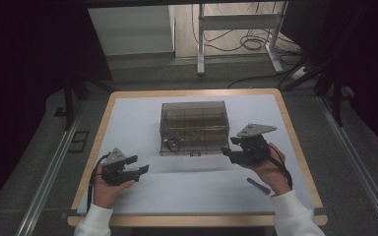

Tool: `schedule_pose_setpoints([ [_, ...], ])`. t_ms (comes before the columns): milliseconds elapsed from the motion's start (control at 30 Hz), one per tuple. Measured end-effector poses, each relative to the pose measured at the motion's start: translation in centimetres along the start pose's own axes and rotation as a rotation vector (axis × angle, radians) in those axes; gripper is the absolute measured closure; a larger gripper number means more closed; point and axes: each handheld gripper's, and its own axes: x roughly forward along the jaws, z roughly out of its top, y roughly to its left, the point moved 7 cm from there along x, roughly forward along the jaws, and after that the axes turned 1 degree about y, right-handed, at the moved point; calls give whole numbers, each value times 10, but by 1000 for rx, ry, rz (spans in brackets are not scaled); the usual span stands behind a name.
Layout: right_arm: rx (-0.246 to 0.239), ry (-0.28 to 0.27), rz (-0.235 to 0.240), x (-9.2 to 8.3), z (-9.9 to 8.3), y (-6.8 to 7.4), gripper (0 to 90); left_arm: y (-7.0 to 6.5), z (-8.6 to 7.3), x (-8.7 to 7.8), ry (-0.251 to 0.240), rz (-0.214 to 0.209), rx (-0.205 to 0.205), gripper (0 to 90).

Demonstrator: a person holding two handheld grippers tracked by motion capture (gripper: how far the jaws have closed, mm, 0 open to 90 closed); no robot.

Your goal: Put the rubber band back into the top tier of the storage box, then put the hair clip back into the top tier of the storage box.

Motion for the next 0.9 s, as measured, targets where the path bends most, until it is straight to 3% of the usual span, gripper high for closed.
schedule_pose_setpoints([
  [600, 13, 31, -20, -7, -30, -6, 441, 1, -1, 0, 5, 0, 3, 355],
  [900, 45, 52, -36, -9, -45, -14, 435, 1, 0, 0, 2, 1, 3, 354],
])
